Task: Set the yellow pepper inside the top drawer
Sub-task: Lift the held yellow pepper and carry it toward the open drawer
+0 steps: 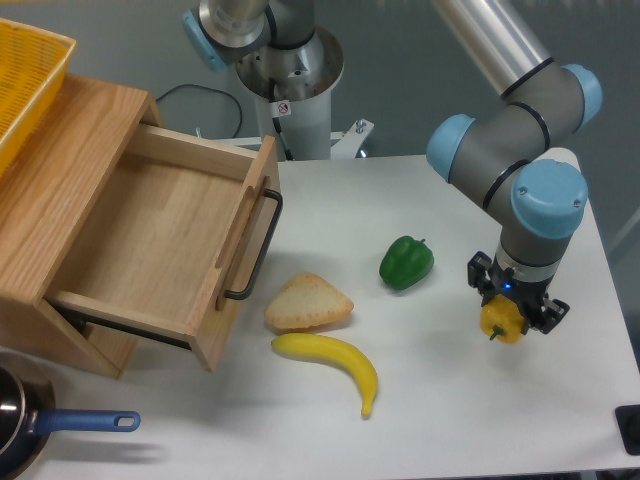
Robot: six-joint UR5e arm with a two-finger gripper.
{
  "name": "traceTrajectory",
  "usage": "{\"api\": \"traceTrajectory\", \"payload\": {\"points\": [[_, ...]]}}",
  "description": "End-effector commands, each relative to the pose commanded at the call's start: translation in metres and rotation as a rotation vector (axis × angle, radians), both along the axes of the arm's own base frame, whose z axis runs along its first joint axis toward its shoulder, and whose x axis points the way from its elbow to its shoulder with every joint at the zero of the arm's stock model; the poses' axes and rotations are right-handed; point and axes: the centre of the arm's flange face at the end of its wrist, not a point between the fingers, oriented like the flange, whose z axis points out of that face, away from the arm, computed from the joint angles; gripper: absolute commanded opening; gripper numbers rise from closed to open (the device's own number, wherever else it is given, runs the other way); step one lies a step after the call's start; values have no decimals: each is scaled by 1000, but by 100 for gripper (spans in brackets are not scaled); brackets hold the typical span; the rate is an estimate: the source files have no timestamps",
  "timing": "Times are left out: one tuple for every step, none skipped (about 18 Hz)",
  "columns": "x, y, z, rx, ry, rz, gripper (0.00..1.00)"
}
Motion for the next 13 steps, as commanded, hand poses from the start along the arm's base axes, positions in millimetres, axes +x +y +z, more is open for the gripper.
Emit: {"api": "traceTrajectory", "payload": {"points": [[2,2,1,3,-1,9,43],[2,2,4,7,2,19,43],[4,4,9,16,6,26,43],[8,3,18,31,11,40,43],[12,3,25,48,5,50,43],[18,3,37,74,-4,57,43],[24,3,49,101,-18,64,43],[31,4,58,123,-35,74,43],[39,7,69,144,-50,85,43],[53,14,79,162,-59,90,43],[64,19,88,176,-61,100,43],[76,24,95,190,-66,113,43],[87,29,102,209,-73,125,43]]}}
